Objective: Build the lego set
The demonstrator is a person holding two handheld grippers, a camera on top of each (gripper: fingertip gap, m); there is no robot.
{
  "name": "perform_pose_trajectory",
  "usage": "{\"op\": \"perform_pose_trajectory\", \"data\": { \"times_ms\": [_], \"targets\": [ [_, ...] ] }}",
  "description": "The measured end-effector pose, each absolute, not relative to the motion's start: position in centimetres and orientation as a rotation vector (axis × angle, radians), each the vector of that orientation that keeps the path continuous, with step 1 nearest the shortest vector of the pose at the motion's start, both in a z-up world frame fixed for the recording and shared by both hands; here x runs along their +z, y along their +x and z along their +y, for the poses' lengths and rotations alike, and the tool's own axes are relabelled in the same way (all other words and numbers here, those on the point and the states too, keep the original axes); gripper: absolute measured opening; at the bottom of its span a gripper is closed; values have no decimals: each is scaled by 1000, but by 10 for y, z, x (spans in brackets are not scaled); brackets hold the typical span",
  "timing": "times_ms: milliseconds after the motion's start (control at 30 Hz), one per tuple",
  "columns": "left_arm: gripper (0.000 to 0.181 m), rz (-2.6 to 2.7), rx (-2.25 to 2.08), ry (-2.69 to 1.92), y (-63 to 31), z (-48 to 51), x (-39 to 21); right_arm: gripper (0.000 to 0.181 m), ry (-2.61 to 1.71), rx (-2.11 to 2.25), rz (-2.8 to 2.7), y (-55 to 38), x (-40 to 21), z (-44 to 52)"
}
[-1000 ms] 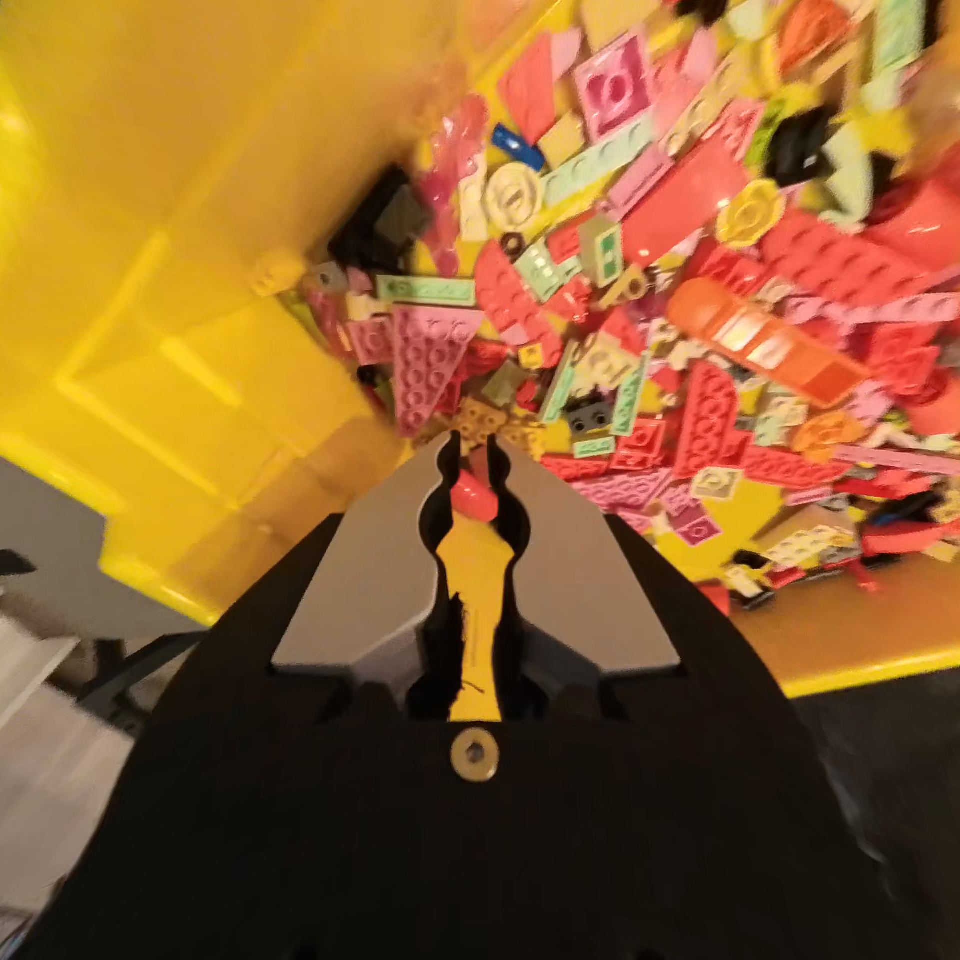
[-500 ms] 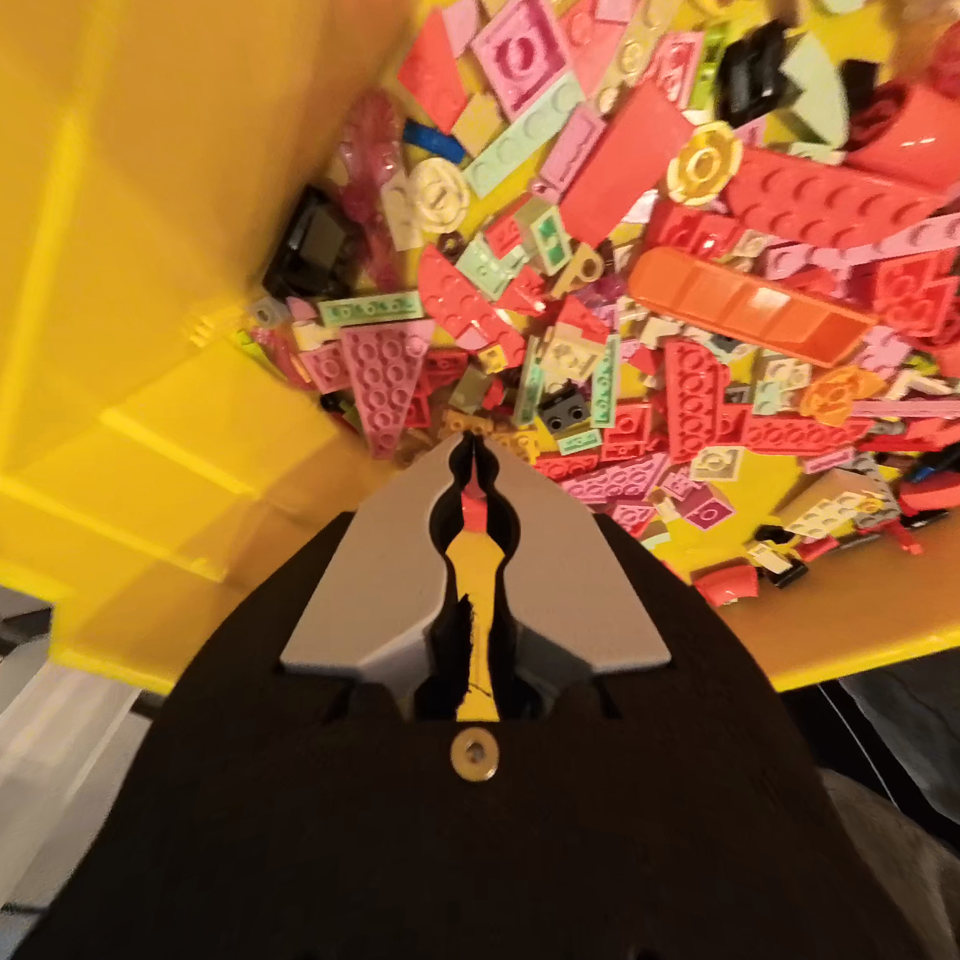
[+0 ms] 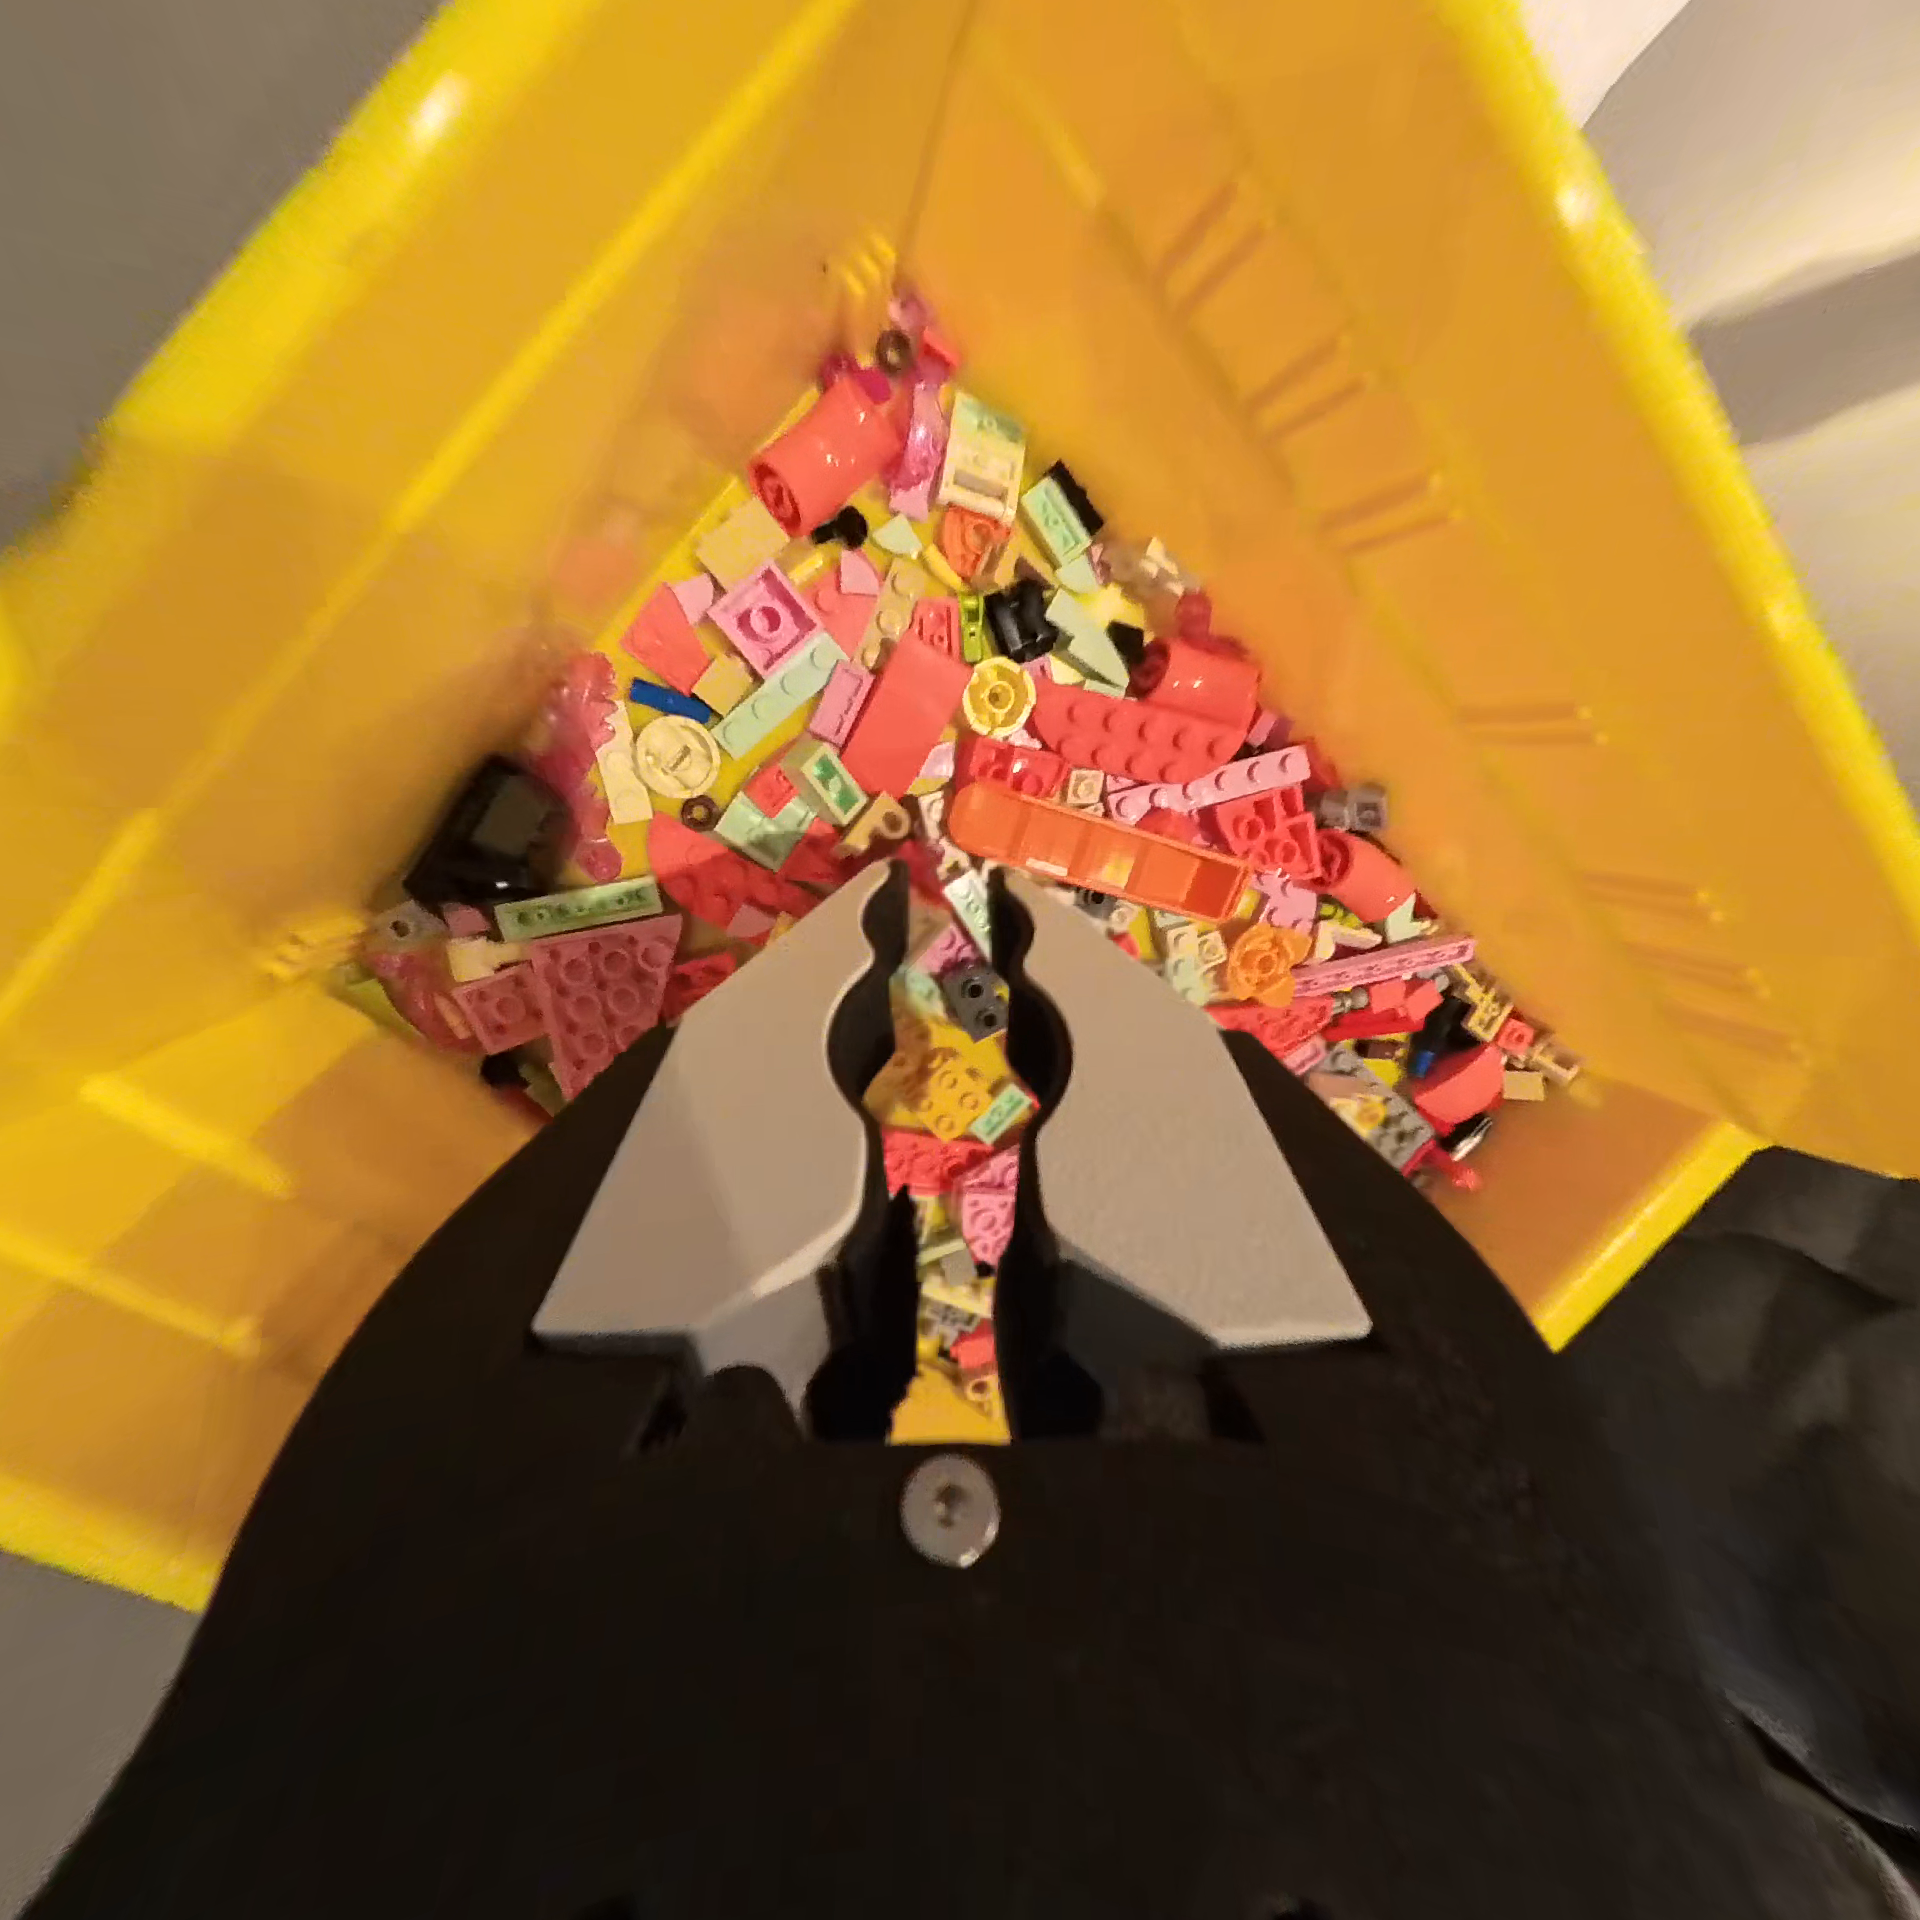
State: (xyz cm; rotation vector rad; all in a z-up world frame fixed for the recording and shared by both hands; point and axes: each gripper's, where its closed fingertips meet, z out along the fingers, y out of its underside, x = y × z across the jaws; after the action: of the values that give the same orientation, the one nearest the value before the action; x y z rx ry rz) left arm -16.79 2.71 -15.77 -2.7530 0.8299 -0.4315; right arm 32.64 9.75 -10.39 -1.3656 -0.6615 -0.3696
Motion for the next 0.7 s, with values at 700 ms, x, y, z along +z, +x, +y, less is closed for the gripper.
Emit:
{"op": "perform_pose_trajectory", "data": {
  "times_ms": [700],
  "targets": [
    [0, 1120, -30, -2454, -185, 36, -143, 0, -1372, -379, -685, 324, -106, 98]
  ]
}}
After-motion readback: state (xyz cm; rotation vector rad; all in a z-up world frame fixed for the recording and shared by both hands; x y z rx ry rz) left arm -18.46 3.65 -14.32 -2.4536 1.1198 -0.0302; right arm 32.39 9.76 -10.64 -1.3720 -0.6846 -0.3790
